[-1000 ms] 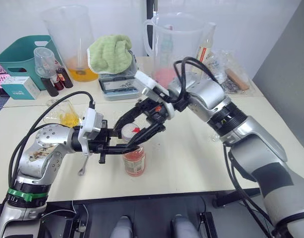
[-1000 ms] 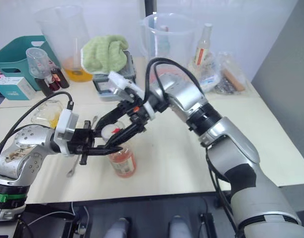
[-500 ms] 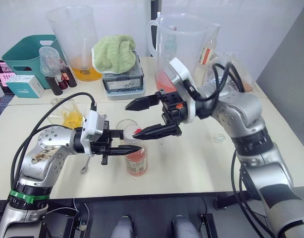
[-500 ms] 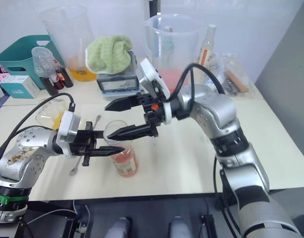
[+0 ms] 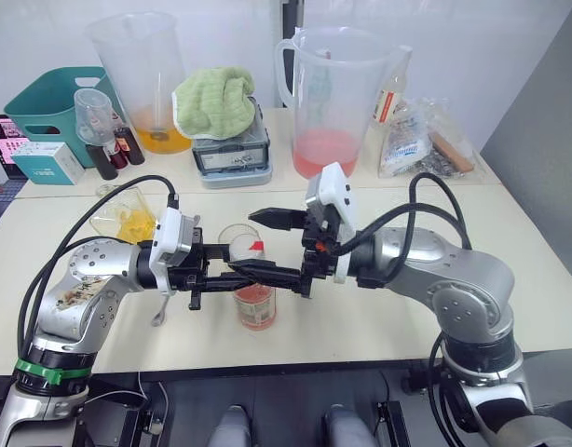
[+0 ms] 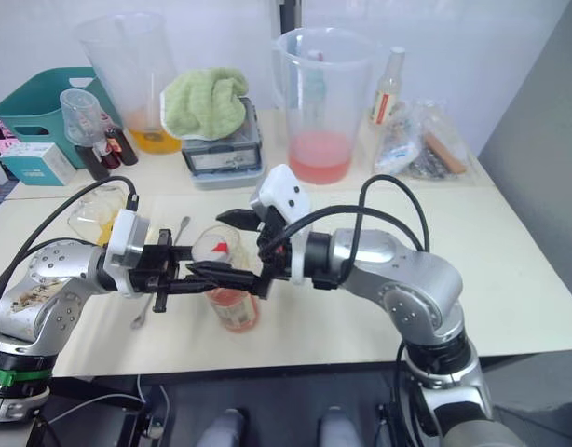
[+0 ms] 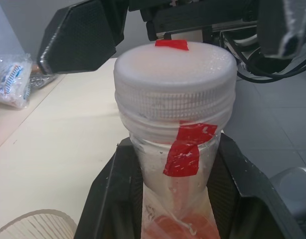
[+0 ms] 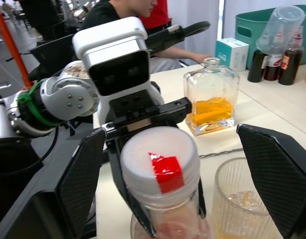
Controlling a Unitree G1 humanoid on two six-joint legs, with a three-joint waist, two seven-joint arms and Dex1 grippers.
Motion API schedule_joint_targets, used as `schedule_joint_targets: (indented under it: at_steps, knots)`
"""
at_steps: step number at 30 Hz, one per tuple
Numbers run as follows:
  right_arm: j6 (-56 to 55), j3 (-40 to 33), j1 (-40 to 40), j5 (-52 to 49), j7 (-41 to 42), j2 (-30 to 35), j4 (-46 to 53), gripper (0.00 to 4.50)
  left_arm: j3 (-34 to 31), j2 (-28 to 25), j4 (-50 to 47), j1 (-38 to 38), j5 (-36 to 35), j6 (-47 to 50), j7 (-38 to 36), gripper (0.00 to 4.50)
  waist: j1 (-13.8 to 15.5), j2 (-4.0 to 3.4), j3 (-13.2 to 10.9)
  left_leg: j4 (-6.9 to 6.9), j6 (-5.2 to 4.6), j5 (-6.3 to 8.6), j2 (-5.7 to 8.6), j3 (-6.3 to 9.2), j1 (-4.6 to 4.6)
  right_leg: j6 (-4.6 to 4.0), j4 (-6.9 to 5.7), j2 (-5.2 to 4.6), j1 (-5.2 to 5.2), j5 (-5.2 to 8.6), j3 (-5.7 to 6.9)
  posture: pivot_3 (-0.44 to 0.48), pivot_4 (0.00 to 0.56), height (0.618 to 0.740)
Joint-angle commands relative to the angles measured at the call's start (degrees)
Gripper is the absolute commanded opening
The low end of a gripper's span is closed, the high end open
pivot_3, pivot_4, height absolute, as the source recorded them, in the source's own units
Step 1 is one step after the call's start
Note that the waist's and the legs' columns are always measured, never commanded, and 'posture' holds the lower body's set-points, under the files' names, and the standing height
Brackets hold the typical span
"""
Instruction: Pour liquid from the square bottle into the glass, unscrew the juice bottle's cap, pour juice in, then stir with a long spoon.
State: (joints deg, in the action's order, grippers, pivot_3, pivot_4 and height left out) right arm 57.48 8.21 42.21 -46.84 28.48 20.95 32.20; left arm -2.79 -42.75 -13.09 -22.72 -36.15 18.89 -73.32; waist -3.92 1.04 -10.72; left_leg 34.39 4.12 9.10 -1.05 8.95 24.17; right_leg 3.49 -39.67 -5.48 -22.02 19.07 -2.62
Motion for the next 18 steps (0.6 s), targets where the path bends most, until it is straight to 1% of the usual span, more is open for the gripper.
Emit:
schedule_joint_targets:
  at_steps: [1,4,5,7,11,17,18]
  knots:
    - [0.08,-0.55,1.56,0.38,-2.01,-0.19,2.50,4.46,1.46,-1.19,1.11,1.26,1.83,1.05,-0.53,1.27,-0.02,0.00,0.00,0.00,0.00,0.00,0.00,0.00,0.00,0.00,0.00,0.00,0.00,0.00,0.00,0.000,0.150,0.740]
    - [0.22,-0.20,1.78,0.66,-2.97,-0.40,2.77,4.46,1.30,-1.26,0.86,1.54,1.67,1.15,-0.56,1.27,-0.03,-0.01,0.00,-0.01,0.00,0.00,-0.01,0.00,-0.01,0.00,0.00,0.00,0.00,0.00,0.00,0.000,0.150,0.740]
    - [0.37,-0.11,1.90,0.72,-3.40,-0.44,2.85,4.22,1.23,-1.31,0.79,1.65,1.61,1.19,-0.55,1.27,-0.03,-0.01,0.00,-0.01,0.00,0.00,-0.01,0.00,-0.01,0.00,0.00,0.00,0.00,0.00,0.00,0.000,0.150,0.740]
    - [0.66,0.01,2.04,0.67,-4.04,-0.48,2.96,3.66,1.08,-1.44,0.73,1.87,1.57,1.15,-0.64,1.27,-0.03,-0.01,0.00,-0.01,0.00,0.00,-0.01,0.00,-0.01,0.00,0.00,0.00,0.00,0.00,0.00,0.000,0.150,0.740]
    - [1.17,0.22,2.44,0.30,-4.11,-0.32,2.83,2.25,0.79,-1.64,0.89,1.93,1.56,1.05,-0.84,1.27,-0.03,-0.01,0.01,-0.02,0.00,0.00,-0.01,0.00,-0.02,0.00,0.00,0.00,0.00,0.00,0.00,0.000,0.150,0.740]
    - [0.20,0.89,3.38,0.36,-0.81,0.68,1.36,0.28,0.60,-1.90,0.87,2.16,1.71,0.88,-0.85,1.27,-0.05,-0.02,0.01,-0.06,0.00,0.00,-0.02,-0.02,-0.06,-0.01,0.00,0.01,0.00,0.01,0.00,0.000,0.150,0.740]
    - [-0.05,0.82,3.51,0.25,-0.08,0.76,1.14,0.02,0.54,-1.96,0.83,2.26,1.70,0.89,-0.86,1.27,-0.05,-0.02,0.01,-0.07,0.00,0.00,-0.02,-0.02,-0.07,-0.01,0.00,0.01,0.00,0.01,0.00,0.000,0.150,0.740]
